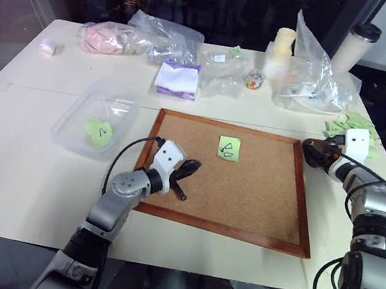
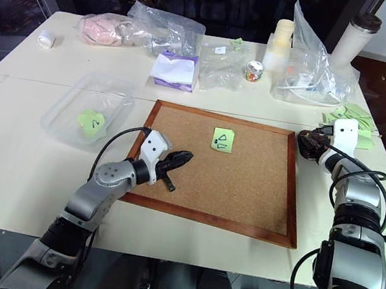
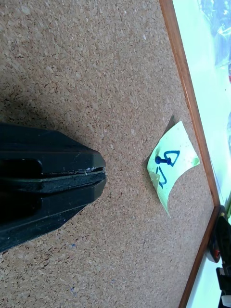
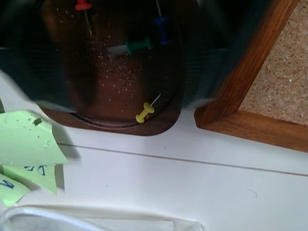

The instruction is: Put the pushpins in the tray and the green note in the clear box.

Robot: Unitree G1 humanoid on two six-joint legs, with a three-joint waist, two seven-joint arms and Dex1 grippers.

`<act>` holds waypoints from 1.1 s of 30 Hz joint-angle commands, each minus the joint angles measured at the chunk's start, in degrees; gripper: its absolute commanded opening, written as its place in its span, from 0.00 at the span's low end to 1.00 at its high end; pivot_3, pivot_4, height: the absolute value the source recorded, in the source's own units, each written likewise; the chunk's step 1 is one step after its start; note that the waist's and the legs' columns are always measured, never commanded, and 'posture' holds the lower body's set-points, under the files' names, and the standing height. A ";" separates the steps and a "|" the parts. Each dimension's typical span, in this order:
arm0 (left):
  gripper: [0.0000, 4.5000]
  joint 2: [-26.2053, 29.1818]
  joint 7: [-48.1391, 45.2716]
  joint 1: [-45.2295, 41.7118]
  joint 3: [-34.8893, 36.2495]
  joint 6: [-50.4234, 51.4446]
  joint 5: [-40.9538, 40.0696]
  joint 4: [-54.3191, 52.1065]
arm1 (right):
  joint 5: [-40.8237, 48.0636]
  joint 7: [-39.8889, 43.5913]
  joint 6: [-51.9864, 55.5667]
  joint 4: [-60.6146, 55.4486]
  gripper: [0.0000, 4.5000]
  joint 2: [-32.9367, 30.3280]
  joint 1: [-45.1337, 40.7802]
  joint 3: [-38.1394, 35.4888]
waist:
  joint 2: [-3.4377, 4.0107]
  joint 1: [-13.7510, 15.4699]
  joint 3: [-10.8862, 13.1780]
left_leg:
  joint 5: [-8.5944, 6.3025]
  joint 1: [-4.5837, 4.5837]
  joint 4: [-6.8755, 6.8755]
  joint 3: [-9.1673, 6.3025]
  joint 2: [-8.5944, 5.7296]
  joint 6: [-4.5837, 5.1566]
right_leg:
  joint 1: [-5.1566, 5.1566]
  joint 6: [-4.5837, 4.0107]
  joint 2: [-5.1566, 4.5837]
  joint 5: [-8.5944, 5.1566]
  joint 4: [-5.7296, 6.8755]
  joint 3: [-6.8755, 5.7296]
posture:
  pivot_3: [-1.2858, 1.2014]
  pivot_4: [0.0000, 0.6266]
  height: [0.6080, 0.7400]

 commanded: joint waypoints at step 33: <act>0.00 0.77 0.56 1.14 0.27 0.69 0.38 0.16 | 2.22 6.35 16.91 -45.32 0.50 16.01 12.21 19.47 | 0.01 0.02 -0.01 | 0.00 -0.01 0.00 -0.10 0.00 0.01 | -0.01 0.00 0.00 0.00 0.02 -0.06 | 0.52 0.24 1.00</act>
